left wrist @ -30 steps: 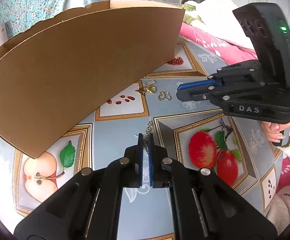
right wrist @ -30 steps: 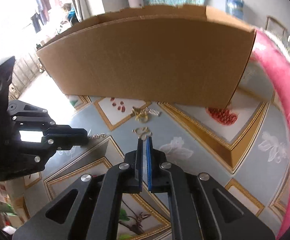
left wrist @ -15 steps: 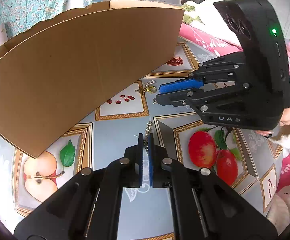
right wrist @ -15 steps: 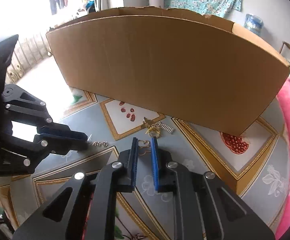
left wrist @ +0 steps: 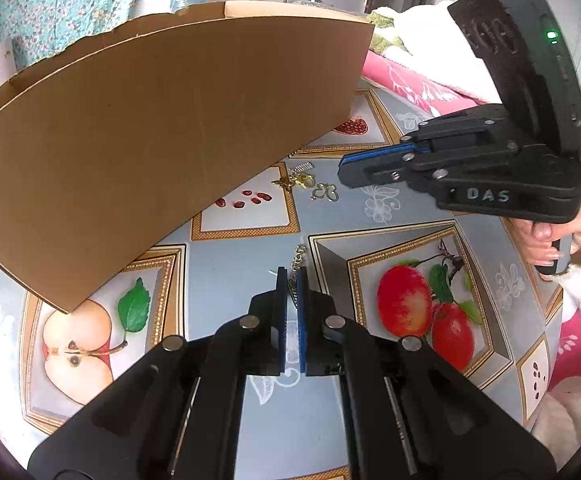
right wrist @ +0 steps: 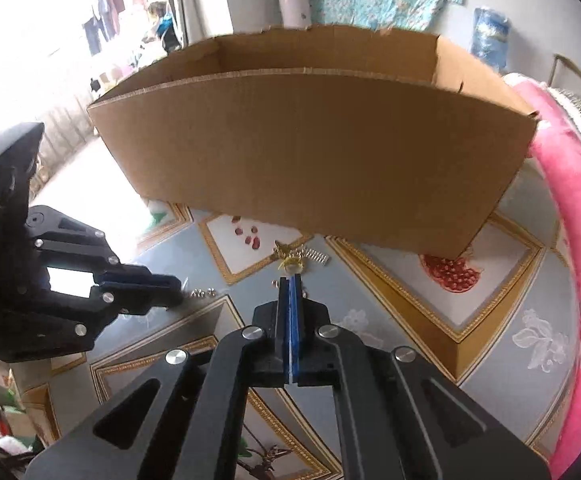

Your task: Organize jewelry

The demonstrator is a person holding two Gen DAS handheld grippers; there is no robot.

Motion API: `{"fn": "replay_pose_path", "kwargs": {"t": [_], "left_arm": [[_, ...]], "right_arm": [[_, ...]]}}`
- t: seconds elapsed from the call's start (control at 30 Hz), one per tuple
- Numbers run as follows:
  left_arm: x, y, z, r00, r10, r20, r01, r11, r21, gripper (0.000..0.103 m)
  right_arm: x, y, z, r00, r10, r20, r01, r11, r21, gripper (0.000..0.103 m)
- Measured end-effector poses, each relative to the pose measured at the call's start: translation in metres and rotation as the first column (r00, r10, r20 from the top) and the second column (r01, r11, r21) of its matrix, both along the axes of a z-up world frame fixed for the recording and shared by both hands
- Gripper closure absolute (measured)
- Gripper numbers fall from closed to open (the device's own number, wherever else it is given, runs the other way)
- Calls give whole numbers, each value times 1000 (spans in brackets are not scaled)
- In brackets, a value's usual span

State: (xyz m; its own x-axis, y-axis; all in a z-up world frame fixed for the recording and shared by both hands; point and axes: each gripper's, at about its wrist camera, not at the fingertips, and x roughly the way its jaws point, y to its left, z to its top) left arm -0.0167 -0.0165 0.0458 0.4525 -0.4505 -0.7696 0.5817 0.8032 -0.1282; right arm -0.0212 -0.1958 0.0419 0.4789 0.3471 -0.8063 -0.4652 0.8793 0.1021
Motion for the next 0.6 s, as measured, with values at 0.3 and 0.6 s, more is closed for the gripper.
{"fn": "replay_pose_path", "kwargs": {"t": [0.3,0.6], "left_arm": [[-1,0,0,1000,-3,4,3,1000,-1,99],[-1,1,0,1000,1,2,-1,1000,-10,99]], "right_arm": [[0,19,-12,998,53,36,-51,997,-65,85],[4,20,-12,1000,-4,-5,4,1000,-23,90]]}}
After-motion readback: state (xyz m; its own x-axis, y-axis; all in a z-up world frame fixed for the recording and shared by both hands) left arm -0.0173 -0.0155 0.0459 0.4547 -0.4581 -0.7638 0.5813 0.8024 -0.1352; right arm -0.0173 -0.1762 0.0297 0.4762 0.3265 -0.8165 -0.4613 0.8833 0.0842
